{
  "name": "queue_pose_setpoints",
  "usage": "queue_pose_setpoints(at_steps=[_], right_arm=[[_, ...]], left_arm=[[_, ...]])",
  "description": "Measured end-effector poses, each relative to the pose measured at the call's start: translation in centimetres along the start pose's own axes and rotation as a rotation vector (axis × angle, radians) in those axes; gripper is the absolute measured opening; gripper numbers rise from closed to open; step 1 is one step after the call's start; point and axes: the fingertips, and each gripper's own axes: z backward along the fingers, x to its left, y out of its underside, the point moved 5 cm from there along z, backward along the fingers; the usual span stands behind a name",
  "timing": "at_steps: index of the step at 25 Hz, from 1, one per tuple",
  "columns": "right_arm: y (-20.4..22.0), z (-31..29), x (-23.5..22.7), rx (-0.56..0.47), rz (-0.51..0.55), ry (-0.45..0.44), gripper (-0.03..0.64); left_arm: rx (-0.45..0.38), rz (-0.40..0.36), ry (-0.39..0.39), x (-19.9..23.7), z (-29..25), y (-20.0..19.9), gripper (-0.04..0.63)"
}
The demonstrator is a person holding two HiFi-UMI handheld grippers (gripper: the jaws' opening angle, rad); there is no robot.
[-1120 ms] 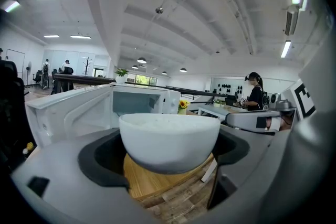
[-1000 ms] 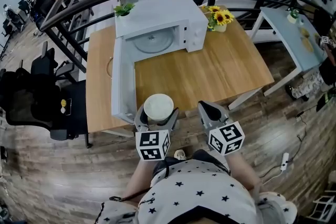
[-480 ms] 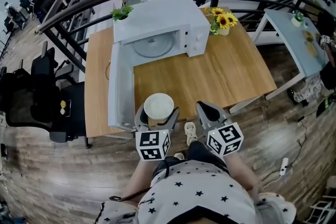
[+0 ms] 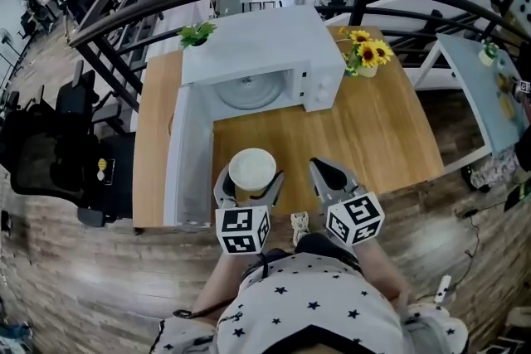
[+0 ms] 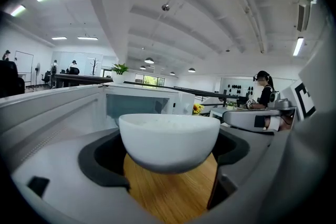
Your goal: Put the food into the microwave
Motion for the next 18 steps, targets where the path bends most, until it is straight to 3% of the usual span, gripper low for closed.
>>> queue_pose_setpoints(at_steps=[18], right_arm=[[-3.1,-8.2,-7.3,0.036,0.019,-0.114,0.006]], left_arm=[[-0.004,0.037,-0.127,2.6,-8.8,-3.4,0.485]])
